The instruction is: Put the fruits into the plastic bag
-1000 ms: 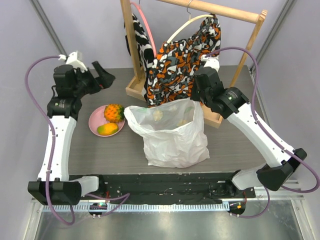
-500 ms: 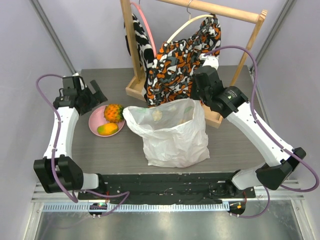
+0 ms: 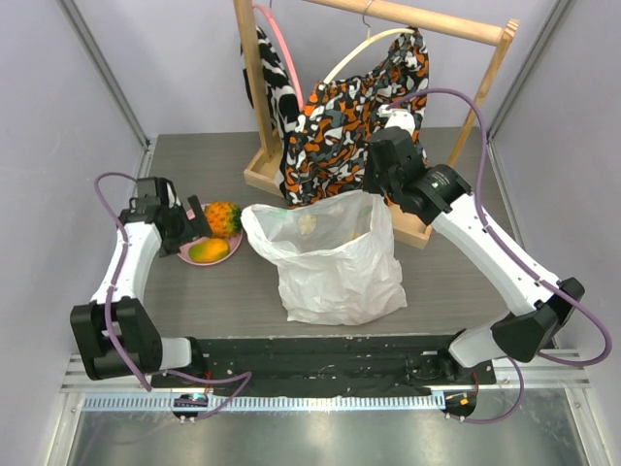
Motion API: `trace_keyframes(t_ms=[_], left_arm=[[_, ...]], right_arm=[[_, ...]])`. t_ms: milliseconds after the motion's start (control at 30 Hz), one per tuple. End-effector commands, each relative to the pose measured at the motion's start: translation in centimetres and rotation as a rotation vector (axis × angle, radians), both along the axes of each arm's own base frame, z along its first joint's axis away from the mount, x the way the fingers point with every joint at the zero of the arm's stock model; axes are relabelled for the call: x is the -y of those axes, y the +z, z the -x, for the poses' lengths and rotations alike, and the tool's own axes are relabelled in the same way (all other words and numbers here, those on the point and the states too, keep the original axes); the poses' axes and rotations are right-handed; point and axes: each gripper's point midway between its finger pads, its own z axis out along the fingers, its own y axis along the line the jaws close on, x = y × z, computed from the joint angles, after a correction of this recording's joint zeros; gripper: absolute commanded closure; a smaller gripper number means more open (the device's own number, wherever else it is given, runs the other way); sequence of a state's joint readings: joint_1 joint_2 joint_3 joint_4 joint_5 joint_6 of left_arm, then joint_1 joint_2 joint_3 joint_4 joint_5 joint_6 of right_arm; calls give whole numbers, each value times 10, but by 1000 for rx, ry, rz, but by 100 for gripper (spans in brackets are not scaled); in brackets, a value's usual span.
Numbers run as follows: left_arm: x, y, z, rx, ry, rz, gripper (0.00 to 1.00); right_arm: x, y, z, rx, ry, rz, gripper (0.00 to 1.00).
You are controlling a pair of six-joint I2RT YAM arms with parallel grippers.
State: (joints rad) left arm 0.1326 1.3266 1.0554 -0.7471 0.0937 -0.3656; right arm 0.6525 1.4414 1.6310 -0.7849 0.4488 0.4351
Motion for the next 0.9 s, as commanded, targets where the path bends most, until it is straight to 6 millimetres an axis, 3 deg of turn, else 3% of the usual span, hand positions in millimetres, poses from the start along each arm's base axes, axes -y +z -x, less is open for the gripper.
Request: trace_keyframes(t_ms=[0,167,433,867], left_arm=[[2,-11,4,9,-29,-10,0],[8,-26,4,-6,-42,10,0],[13,-39,-11,30,-93,28,0],[1,-58,-9,10,-66,-35,0]], right_arm=[[-6,25,-8,68,10,-48,99],[-4,29,-7,79,5,-48,99],[-5,27,-4,72,7,-64,99],[-8,29,-5,73,11,-79,99]])
